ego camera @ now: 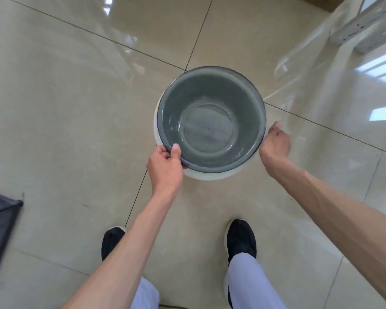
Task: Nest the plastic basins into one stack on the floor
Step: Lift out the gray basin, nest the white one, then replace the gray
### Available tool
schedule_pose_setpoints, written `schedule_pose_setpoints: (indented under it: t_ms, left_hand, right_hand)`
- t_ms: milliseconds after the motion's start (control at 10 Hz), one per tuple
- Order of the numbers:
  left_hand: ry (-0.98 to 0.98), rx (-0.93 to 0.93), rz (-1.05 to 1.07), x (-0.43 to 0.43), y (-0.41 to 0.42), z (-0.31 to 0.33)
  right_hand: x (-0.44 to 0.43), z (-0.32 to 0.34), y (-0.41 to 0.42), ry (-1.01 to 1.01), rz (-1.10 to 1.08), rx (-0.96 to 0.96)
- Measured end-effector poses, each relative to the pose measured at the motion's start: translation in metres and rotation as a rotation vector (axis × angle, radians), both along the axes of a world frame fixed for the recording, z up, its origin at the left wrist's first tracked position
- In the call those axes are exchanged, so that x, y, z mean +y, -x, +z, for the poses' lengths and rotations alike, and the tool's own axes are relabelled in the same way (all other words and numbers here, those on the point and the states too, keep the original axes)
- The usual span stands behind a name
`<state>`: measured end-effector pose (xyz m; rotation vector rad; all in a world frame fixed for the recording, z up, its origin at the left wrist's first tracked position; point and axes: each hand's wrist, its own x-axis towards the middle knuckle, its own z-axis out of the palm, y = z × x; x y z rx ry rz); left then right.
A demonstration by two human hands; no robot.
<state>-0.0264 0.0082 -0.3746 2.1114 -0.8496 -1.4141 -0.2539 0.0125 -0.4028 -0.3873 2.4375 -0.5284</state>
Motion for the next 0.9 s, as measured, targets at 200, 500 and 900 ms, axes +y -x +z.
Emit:
schedule_pose_setpoints:
  t_ms: [200, 500, 900]
  left_hand:
    - [0.053, -0.564, -0.438, -0.004, 0.003, 0.001]
    - [-0.023, -0.528, -0.705, -0.024, -0.002, -0.029]
    - [-0.008, -0.422, -0.771, -0.025, -0.020, 0.006]
  right_hand:
    - [-0.013, 0.016, -0.007, 0.108, 0.370, -0.041]
    - [0.021, -0.025, -0.032, -0.231, 0.874, 0.236]
    - [0.007, 0.022, -0.016, -0.118, 0.735, 0.066]
